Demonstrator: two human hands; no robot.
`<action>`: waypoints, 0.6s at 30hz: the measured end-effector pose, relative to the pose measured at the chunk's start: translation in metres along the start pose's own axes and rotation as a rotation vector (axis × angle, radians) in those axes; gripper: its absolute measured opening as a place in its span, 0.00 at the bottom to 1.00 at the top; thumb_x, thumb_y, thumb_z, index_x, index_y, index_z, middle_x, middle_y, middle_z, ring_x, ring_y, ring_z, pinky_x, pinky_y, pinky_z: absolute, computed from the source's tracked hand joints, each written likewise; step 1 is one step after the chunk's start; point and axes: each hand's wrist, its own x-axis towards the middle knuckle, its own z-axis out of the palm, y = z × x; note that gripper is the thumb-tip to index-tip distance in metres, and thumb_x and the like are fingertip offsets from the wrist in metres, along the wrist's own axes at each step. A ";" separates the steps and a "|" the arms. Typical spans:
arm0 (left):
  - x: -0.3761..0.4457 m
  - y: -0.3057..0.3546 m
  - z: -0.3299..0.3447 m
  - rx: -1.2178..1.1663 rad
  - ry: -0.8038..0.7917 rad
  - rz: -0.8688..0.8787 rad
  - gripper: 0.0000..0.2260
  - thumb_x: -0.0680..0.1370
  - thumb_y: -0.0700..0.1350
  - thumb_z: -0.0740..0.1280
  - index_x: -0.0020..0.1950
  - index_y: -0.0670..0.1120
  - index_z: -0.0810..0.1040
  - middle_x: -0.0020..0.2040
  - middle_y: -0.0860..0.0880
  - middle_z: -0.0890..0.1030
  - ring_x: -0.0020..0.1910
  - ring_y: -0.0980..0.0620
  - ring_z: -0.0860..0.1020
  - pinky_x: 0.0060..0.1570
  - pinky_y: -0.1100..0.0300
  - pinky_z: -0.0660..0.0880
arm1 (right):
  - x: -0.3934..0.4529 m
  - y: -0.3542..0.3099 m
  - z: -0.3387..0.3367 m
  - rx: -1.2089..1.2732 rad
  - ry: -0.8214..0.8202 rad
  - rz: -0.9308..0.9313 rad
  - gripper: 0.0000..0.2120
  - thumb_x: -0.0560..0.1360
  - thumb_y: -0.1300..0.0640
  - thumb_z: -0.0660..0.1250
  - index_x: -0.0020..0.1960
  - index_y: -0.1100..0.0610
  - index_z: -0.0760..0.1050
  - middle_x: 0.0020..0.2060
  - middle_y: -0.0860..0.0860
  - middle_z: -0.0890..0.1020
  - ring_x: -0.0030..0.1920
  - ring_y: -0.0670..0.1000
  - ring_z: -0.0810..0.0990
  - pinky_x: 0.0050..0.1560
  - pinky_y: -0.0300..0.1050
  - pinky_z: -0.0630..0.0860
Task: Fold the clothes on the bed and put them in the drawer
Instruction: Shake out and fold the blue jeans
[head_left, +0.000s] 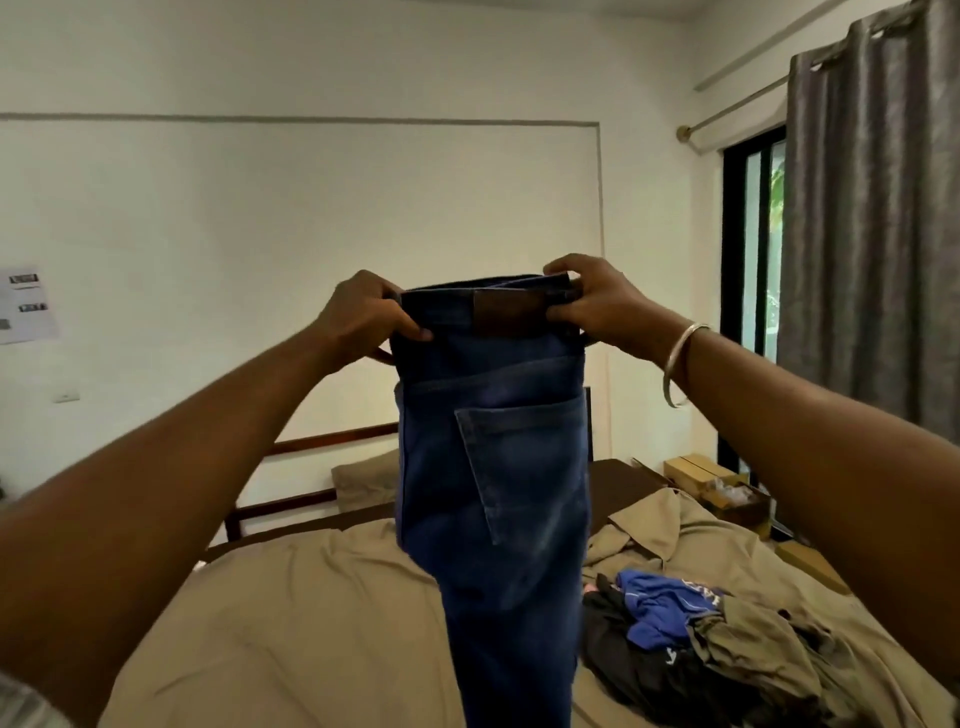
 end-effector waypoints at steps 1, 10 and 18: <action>-0.003 0.002 -0.006 -0.091 -0.128 -0.037 0.12 0.64 0.35 0.77 0.42 0.34 0.77 0.40 0.40 0.81 0.46 0.38 0.83 0.37 0.50 0.82 | -0.002 0.001 -0.007 0.124 -0.094 0.029 0.17 0.74 0.68 0.69 0.61 0.58 0.74 0.50 0.57 0.81 0.48 0.56 0.82 0.38 0.44 0.82; -0.021 0.002 -0.004 0.297 -0.432 -0.064 0.05 0.69 0.42 0.78 0.41 0.45 0.84 0.37 0.46 0.83 0.37 0.50 0.81 0.33 0.59 0.78 | -0.003 0.041 -0.026 0.267 -0.736 0.145 0.24 0.72 0.56 0.73 0.67 0.54 0.74 0.54 0.57 0.81 0.48 0.54 0.84 0.41 0.54 0.83; -0.046 -0.068 0.024 -0.005 -0.696 -0.347 0.16 0.71 0.43 0.77 0.54 0.38 0.80 0.46 0.38 0.84 0.44 0.39 0.85 0.35 0.57 0.81 | -0.015 0.098 0.025 0.303 -0.940 0.143 0.23 0.65 0.54 0.80 0.56 0.58 0.78 0.47 0.57 0.84 0.48 0.59 0.82 0.40 0.44 0.82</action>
